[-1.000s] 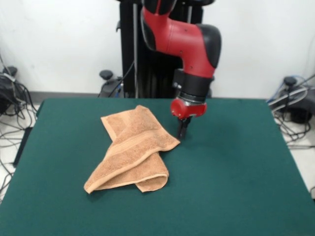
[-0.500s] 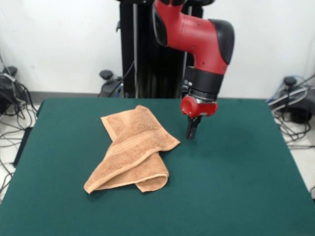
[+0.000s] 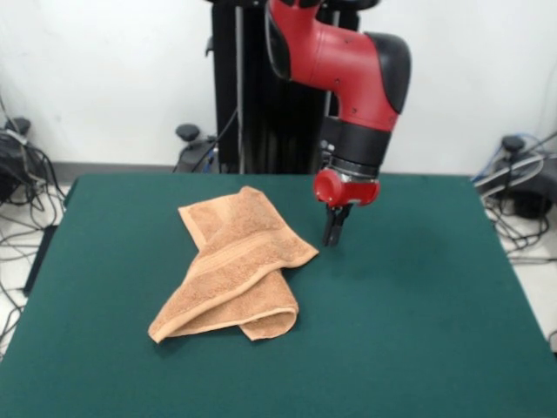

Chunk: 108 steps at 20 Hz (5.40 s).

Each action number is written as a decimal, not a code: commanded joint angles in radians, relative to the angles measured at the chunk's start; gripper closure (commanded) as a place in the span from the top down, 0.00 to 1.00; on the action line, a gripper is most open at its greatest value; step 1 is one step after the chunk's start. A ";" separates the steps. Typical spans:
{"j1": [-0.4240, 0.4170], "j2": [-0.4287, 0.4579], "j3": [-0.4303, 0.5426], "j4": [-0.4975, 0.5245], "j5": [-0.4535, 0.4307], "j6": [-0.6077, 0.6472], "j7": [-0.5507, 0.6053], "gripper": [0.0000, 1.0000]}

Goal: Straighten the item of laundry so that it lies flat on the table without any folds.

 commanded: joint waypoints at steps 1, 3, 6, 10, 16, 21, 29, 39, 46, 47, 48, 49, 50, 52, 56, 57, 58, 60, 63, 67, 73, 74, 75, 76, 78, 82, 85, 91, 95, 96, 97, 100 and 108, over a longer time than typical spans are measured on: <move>-0.027 0.037 0.003 -0.033 0.055 0.067 0.256 0.00; -0.024 0.048 -0.001 -0.039 0.059 0.060 0.253 0.00; -0.016 0.052 -0.009 -0.034 0.069 0.063 0.248 0.00; -0.016 0.063 -0.014 -0.037 0.071 0.059 0.247 0.00; -0.017 0.070 -0.014 -0.044 0.067 0.052 0.248 0.00; -0.017 0.078 -0.018 -0.047 0.067 0.045 0.249 1.00; -0.018 0.078 -0.018 -0.050 0.064 0.048 0.252 1.00; -0.014 0.103 -0.015 -0.080 0.047 0.027 0.248 1.00; 0.012 0.119 -0.022 -0.086 0.075 -0.001 0.254 1.00; 0.010 0.127 -0.022 -0.092 0.072 -0.010 0.256 1.00; 0.008 0.132 -0.021 -0.099 0.068 -0.015 0.255 1.00; 0.008 0.138 -0.022 -0.102 0.069 -0.018 0.256 1.00; 0.009 0.138 -0.023 -0.102 0.069 -0.019 0.256 1.00; 0.008 0.143 -0.024 -0.106 0.065 -0.025 0.259 1.00; 0.031 0.151 -0.044 -0.109 0.085 -0.052 0.251 1.00; 0.041 0.147 -0.053 -0.104 0.099 -0.043 0.245 1.00; 0.046 0.148 -0.058 -0.102 0.104 -0.044 0.245 1.00; 0.054 0.151 -0.064 -0.103 0.110 -0.048 0.245 1.00; 0.060 0.161 -0.067 -0.114 0.115 -0.063 0.246 1.00; 0.066 0.161 -0.073 -0.117 0.119 -0.059 0.248 1.00; 0.056 0.167 -0.076 -0.123 0.110 -0.053 0.248 1.00; 0.049 0.176 -0.072 -0.134 0.101 -0.059 0.249 1.00; 0.042 0.183 -0.068 -0.145 0.093 -0.064 0.252 1.00; 0.038 0.190 -0.067 -0.154 0.088 -0.068 0.252 1.00; 0.037 0.189 -0.068 -0.153 0.083 -0.065 0.253 1.00; 0.021 0.219 -0.061 -0.180 0.071 -0.078 0.256 1.00; 0.031 0.237 -0.065 -0.187 0.088 -0.085 0.250 1.00; 0.044 0.252 -0.072 -0.187 0.118 -0.081 0.243 1.00; 0.031 0.279 -0.067 -0.219 0.107 -0.095 0.241 1.00; 0.030 0.279 -0.067 -0.219 0.106 -0.095 0.240 1.00; 0.025 0.285 -0.065 -0.225 0.102 -0.096 0.239 1.00; 0.018 0.306 -0.062 -0.243 0.100 -0.107 0.237 1.00; 0.010 0.310 -0.055 -0.257 0.100 -0.093 0.227 1.00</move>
